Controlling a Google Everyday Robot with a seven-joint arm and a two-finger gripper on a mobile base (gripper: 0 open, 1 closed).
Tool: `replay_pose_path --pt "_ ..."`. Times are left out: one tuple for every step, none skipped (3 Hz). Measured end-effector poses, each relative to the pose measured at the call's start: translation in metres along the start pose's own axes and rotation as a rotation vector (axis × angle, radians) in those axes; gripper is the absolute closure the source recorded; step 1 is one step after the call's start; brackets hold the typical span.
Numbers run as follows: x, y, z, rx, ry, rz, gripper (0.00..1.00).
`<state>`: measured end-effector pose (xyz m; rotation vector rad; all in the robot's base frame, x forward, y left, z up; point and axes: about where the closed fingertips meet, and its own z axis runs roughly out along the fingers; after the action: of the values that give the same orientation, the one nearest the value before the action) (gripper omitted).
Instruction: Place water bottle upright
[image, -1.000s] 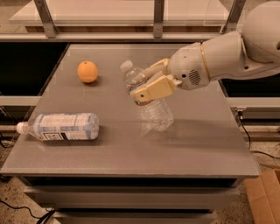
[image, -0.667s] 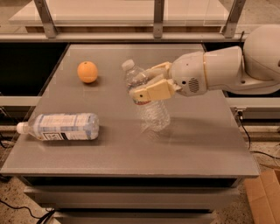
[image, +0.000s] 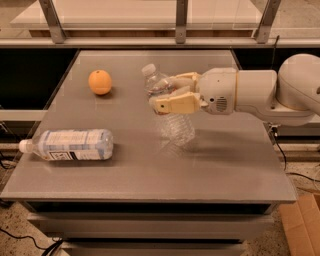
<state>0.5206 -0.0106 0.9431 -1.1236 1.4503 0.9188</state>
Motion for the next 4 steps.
replay_pose_path --pt "-0.01 -0.005 0.0 -0.006 -0.042 -0.023 1.0" --pt "-0.024 -0.007 0.0 -0.015 -0.068 -0.053 1.0" --pt "-0.03 -0.005 0.002 -0.02 -0.098 -0.073 1.0" --pt "-0.029 -0.001 0.008 -0.031 -0.121 -0.074 1.0"
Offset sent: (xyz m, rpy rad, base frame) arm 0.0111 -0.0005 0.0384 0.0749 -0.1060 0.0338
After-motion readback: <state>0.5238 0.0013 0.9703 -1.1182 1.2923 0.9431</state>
